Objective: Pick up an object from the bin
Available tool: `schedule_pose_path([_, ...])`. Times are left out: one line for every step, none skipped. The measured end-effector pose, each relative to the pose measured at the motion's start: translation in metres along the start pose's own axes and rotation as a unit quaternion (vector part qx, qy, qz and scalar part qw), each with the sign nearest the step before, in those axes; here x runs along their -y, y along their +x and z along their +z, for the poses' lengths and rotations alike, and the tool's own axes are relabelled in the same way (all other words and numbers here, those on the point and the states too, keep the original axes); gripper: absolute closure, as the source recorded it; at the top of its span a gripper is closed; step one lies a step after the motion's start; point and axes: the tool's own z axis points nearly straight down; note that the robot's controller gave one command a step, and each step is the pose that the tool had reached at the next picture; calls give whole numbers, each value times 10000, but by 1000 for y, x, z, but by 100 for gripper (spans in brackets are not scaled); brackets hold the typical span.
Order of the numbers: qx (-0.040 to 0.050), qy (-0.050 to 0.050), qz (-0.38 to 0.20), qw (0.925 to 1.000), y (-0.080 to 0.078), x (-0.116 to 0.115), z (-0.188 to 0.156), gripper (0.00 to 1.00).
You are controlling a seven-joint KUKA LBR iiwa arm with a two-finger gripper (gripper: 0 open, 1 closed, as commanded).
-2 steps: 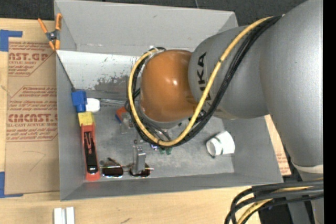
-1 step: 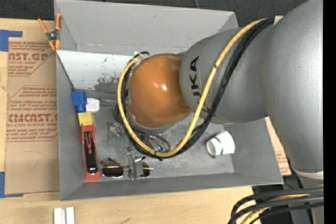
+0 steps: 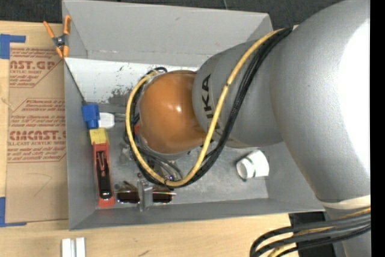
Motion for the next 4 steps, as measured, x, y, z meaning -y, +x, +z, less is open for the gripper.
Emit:
schedule_pose_path([58,3,-1542,9880,-3,3,37,0])
schedule_pose_path([20,-8,-986,9951,2,9,55,100])
schedule_pose_path([20,-8,-984,9951,2,9,55,100])
schedule_pose_path([18,-9,-985,9951,3,9,54,100])
